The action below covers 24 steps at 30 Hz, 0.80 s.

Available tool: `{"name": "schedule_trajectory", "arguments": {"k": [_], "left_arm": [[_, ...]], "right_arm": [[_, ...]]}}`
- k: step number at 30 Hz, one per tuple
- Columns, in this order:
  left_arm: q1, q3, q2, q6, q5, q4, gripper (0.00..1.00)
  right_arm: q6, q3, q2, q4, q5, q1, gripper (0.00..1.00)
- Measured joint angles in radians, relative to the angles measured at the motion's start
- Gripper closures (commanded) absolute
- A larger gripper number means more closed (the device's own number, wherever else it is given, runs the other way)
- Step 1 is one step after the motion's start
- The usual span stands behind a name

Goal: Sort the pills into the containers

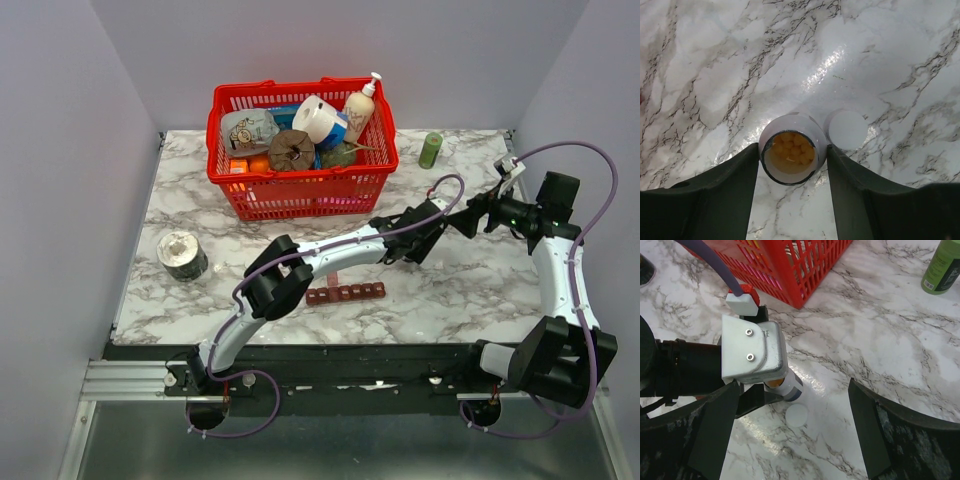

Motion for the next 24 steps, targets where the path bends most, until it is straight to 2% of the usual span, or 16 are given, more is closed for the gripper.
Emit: {"name": "schedule_trajectory", "arguments": {"k": [1,2,8,13,17,20,24], "left_arm": [[0.000,0.000,0.001,0.000,0.000,-0.001,0.41],[0.000,0.000,0.001,0.000,0.000,-0.002,0.53],[0.002,0.000,0.001,-0.006,0.002,0.001,0.89],[0.020,-0.093,-0.058,-0.034,0.036,0.045,0.95],[0.056,-0.264,-0.210,-0.083,0.099,0.085,0.98],[0.090,-0.372,-0.341,-0.134,0.153,0.134,0.98],[0.142,-0.489,-0.532,-0.212,0.214,0.198,0.99]], "right_arm": [[0.000,0.000,0.000,0.000,0.000,0.000,0.02],[0.000,0.000,0.000,0.000,0.000,0.000,0.02],[-0.002,0.000,0.001,0.000,-0.007,0.000,0.02],[-0.050,0.000,0.002,-0.020,-0.033,0.000,0.02],[-0.154,0.000,0.002,-0.080,-0.079,0.000,0.02],[-0.328,-0.004,0.001,-0.180,-0.148,0.000,0.00],[-0.708,-0.057,-0.018,-0.369,-0.261,0.002,0.00]]}}
